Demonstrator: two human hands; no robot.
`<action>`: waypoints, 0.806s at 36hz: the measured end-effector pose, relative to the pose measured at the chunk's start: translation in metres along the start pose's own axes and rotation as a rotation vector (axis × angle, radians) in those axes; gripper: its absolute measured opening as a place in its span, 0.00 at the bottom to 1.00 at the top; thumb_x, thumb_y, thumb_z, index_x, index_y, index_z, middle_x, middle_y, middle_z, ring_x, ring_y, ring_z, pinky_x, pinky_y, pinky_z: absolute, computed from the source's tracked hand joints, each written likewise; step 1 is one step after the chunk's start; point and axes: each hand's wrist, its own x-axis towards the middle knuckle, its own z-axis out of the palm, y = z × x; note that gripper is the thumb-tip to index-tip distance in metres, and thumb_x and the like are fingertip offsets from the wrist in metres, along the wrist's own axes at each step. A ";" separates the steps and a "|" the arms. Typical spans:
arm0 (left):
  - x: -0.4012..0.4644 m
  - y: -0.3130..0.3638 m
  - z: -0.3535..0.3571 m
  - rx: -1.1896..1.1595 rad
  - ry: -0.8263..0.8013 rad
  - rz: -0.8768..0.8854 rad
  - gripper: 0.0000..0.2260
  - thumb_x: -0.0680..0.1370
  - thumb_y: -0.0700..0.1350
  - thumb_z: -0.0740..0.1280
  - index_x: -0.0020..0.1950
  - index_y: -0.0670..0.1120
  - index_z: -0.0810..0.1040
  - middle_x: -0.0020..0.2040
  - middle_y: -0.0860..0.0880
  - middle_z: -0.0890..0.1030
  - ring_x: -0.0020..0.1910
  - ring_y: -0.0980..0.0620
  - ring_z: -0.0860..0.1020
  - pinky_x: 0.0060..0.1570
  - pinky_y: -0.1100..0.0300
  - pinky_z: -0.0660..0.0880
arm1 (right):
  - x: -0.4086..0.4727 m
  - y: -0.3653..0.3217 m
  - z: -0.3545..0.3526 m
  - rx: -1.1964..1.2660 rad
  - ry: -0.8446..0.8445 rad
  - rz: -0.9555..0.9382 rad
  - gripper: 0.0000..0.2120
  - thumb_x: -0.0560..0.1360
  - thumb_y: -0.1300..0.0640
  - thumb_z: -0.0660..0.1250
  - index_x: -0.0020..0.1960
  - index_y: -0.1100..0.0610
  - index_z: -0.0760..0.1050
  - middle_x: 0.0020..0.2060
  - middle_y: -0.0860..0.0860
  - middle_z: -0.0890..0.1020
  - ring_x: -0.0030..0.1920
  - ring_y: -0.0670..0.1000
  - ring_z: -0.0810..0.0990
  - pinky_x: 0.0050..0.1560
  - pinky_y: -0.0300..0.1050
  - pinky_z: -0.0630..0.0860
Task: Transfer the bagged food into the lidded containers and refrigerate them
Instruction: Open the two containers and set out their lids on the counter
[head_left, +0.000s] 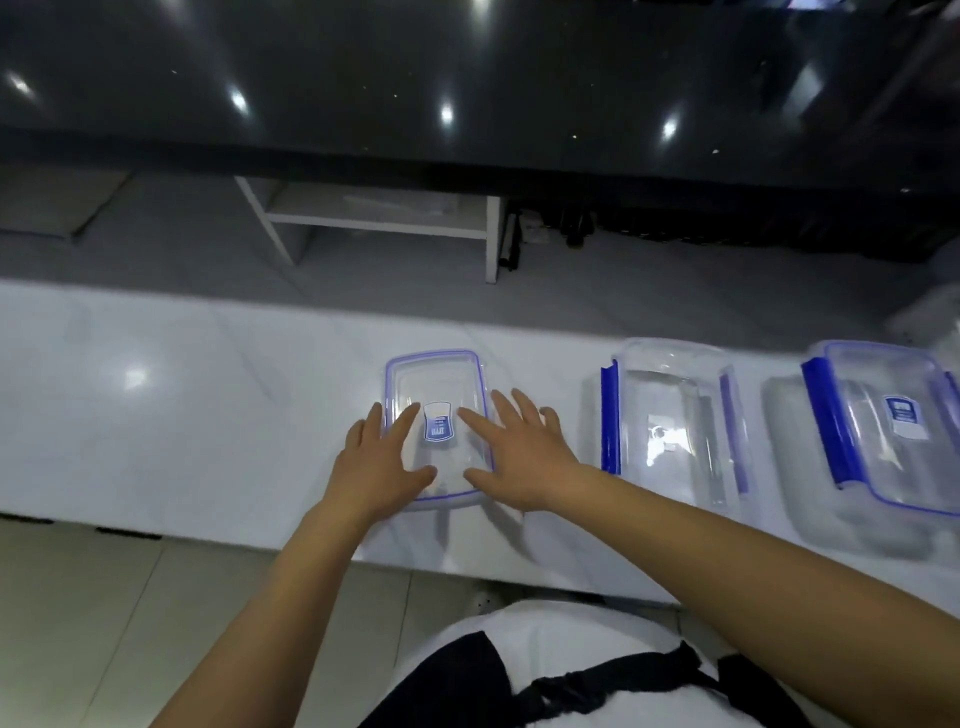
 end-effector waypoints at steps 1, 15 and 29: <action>0.001 0.002 -0.002 0.019 0.019 0.027 0.40 0.77 0.61 0.68 0.81 0.61 0.47 0.83 0.46 0.47 0.81 0.41 0.50 0.75 0.43 0.59 | -0.006 0.001 -0.004 0.007 0.032 -0.007 0.38 0.78 0.33 0.58 0.80 0.39 0.42 0.82 0.53 0.44 0.80 0.59 0.38 0.76 0.64 0.42; -0.010 0.155 0.028 -0.006 -0.081 0.565 0.39 0.77 0.63 0.67 0.80 0.65 0.45 0.83 0.52 0.44 0.82 0.46 0.46 0.78 0.46 0.51 | -0.190 0.113 -0.027 0.328 0.395 0.568 0.33 0.79 0.36 0.61 0.79 0.37 0.51 0.82 0.48 0.49 0.81 0.52 0.44 0.77 0.56 0.46; -0.039 0.312 0.076 0.007 -0.305 0.773 0.37 0.78 0.58 0.68 0.80 0.65 0.49 0.83 0.56 0.47 0.82 0.50 0.48 0.78 0.46 0.55 | -0.272 0.245 -0.008 0.329 0.429 0.840 0.34 0.78 0.36 0.61 0.80 0.40 0.53 0.82 0.50 0.51 0.81 0.55 0.45 0.76 0.58 0.49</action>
